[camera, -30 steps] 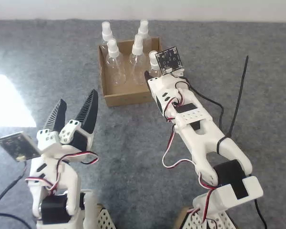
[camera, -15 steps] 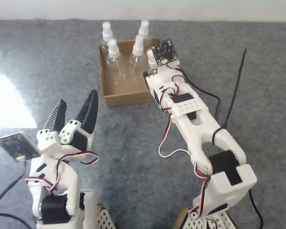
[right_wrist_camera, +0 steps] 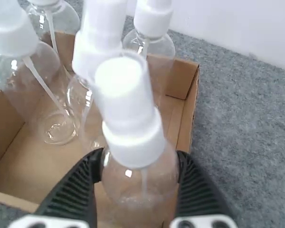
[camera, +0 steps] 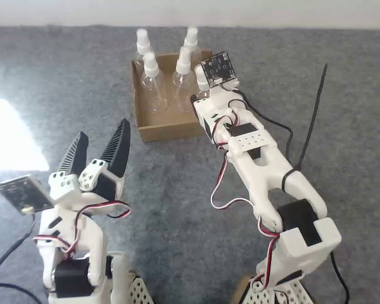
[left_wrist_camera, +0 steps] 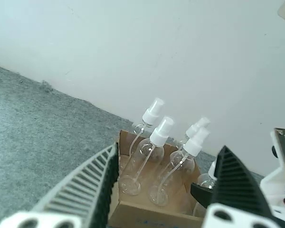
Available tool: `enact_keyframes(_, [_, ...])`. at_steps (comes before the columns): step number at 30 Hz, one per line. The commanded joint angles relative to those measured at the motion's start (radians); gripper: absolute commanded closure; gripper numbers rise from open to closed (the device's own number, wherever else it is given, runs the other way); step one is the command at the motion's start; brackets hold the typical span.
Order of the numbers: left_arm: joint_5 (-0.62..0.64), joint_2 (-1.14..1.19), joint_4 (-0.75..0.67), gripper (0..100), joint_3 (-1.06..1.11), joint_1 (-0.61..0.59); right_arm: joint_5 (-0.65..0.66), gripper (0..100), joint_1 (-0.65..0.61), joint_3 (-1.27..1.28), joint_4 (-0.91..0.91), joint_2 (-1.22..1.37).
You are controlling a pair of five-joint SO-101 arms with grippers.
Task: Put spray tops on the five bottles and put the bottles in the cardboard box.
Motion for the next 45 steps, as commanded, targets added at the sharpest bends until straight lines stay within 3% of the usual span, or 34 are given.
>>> enact_keyframes(1, [0.008, -0.015, -0.025, 70, -0.045, 0.002, 0.015, 87.6, 0.01, -0.048, 0.012, -0.01])
enact_keyframes(28, [0.006, -0.015, -0.025, 70, -0.045, -0.002, 0.015, 83.9, 0.008, -0.052, 0.067, -0.013])
enact_keyframes(34, [0.006, -0.015, -0.025, 70, -0.045, -0.002, 0.015, 67.4, 0.007, -0.051, 0.068, -0.013])
enact_keyframes(45, [0.006, -0.015, -0.025, 70, -0.045, -0.002, 0.015, 67.9, -0.002, -0.051, 0.068, -0.013])
